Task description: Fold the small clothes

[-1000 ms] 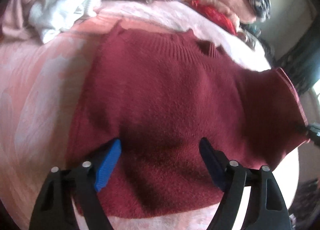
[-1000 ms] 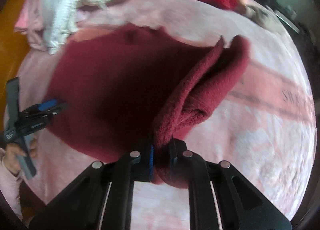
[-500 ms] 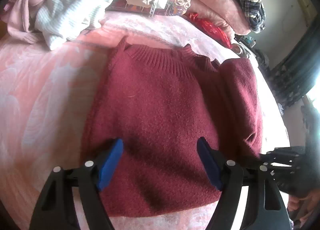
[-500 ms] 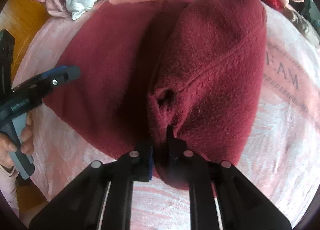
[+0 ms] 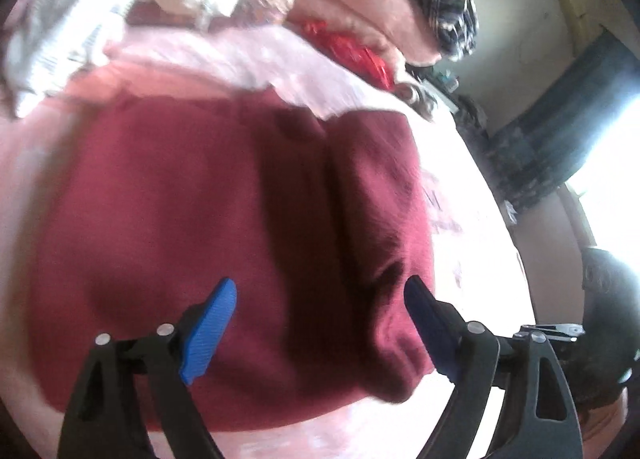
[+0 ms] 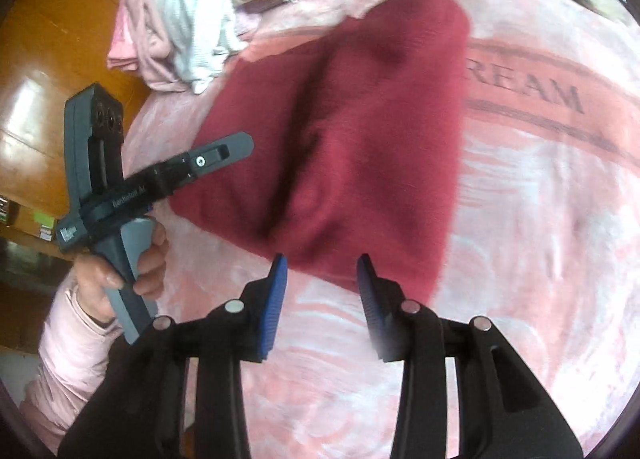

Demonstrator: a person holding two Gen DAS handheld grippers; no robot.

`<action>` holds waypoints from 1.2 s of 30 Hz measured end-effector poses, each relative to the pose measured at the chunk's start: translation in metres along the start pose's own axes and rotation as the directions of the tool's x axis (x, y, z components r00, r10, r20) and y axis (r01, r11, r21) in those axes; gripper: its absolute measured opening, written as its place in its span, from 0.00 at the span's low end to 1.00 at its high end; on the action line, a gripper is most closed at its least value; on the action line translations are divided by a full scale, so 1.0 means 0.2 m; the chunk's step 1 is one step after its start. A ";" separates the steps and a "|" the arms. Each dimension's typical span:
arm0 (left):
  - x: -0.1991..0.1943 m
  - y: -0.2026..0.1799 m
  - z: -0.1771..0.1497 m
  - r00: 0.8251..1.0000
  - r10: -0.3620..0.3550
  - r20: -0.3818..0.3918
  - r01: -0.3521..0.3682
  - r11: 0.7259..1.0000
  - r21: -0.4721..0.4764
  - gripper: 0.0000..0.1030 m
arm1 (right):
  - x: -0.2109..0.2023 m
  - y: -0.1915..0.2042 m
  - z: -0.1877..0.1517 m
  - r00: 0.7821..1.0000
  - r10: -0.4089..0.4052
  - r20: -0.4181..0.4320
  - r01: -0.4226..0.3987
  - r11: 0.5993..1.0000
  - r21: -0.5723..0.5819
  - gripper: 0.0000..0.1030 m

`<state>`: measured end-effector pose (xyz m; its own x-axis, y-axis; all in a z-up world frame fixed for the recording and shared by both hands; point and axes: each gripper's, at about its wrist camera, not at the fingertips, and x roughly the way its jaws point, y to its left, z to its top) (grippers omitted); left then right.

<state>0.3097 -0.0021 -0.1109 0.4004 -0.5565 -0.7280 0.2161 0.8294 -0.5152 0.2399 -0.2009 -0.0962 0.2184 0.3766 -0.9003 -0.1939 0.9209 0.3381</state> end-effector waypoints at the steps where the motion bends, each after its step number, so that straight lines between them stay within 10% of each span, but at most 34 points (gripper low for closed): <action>1: 0.04 -0.02 0.01 1.000 -0.002 -0.018 0.002 1.000 -0.010 0.86 | 0.01 -0.05 -0.01 1.000 -0.016 -0.002 0.017 1.000 0.014 0.36; 18: 0.38 -0.22 -0.01 0.994 -0.043 -0.098 0.036 0.996 -0.078 0.85 | 0.08 -0.54 -0.18 0.998 -0.039 -0.045 0.045 0.988 0.150 0.36; 23: 0.35 -0.17 -0.04 0.996 -0.046 -0.071 0.037 0.991 -0.126 0.26 | 0.13 -0.49 -0.17 0.997 -0.045 -0.060 0.053 0.989 0.140 0.36; 36: 0.08 -0.09 0.02 0.981 -0.189 0.031 0.191 0.972 -0.135 0.20 | 0.21 -0.43 -0.08 0.997 -0.041 -0.058 0.049 0.988 0.144 0.36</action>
<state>0.3147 -0.0256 -0.1111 0.3795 -0.7015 -0.6032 0.1664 0.6931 -0.7013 0.2502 -0.2654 -0.1685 0.1701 0.3322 -0.9277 -0.0430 0.9431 0.3298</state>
